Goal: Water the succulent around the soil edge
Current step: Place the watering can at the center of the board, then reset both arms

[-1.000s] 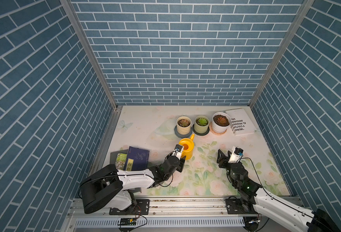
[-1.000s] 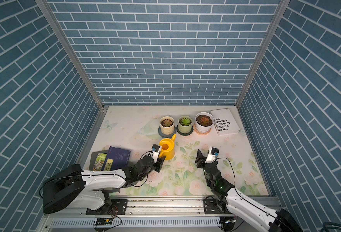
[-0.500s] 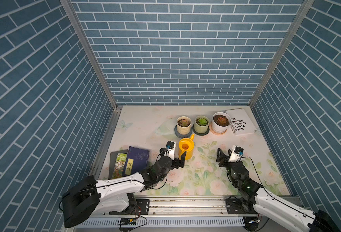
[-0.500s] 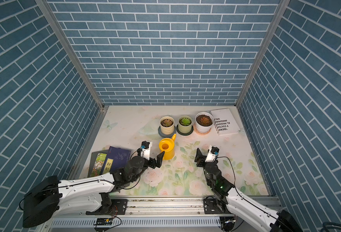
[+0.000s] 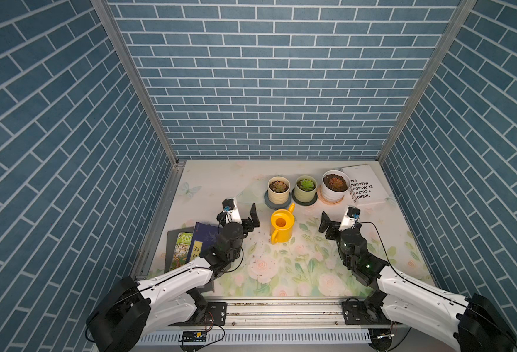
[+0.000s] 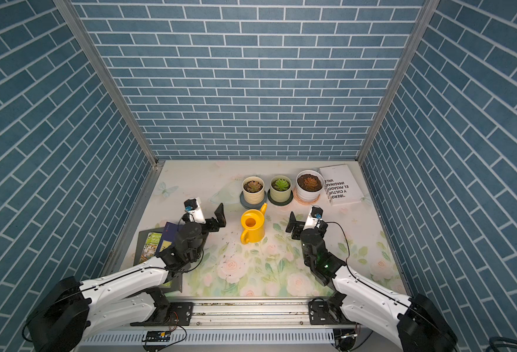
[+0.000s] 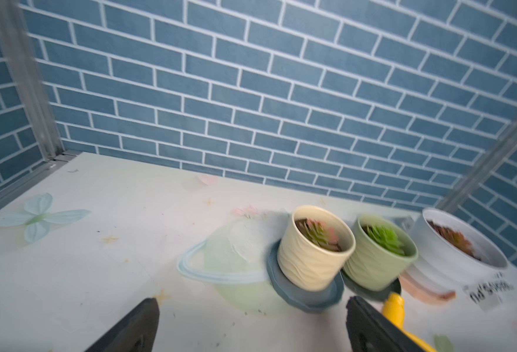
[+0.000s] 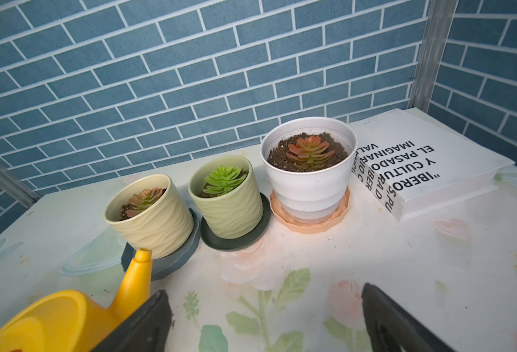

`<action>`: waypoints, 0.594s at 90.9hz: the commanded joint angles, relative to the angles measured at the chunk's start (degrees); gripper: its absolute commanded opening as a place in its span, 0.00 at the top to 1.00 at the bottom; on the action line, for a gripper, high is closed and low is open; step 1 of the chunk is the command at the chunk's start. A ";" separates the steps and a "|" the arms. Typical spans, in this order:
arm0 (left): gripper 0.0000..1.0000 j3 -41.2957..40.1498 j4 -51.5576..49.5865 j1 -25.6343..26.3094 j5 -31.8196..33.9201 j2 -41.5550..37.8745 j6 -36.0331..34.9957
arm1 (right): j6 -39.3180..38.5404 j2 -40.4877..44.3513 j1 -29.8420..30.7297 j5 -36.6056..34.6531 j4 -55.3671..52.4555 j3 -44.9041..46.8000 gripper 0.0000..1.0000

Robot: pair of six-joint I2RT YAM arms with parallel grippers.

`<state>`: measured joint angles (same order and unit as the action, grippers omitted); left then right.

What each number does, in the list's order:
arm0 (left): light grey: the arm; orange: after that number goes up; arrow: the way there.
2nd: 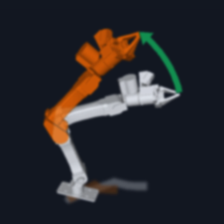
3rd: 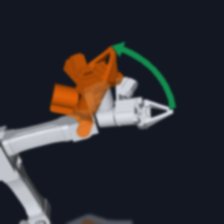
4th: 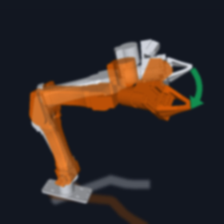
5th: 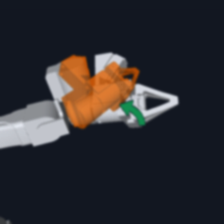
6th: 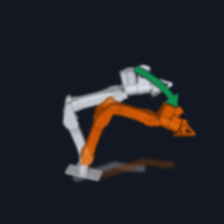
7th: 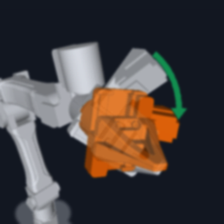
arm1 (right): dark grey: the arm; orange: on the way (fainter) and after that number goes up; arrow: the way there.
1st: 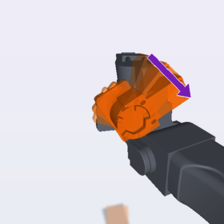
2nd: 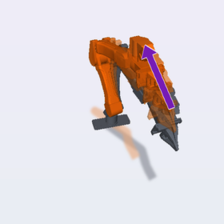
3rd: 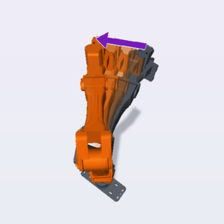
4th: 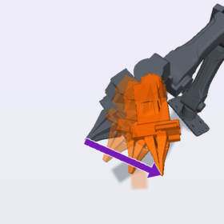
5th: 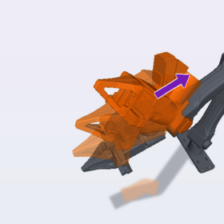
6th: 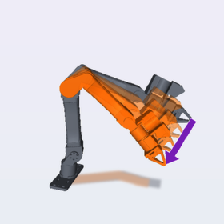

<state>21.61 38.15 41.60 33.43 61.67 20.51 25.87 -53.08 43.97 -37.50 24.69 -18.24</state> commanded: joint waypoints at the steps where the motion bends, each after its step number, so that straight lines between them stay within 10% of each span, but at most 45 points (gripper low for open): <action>1: 0.00 -4.28 15.62 -2.73 -1.58 1.07 -2.52 | -4.22 -1.37 -0.27 -1.96 3.33 -0.93 0.01; 54: 0.00 2.55 28.25 -15.53 19.13 20.70 -19.02 | -12.34 -5.54 -5.33 -0.20 13.96 -0.96 0.00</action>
<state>21.47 63.07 26.96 44.49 83.33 8.97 15.51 -58.92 39.77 -37.43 36.47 -19.64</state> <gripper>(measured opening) 0.998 0.994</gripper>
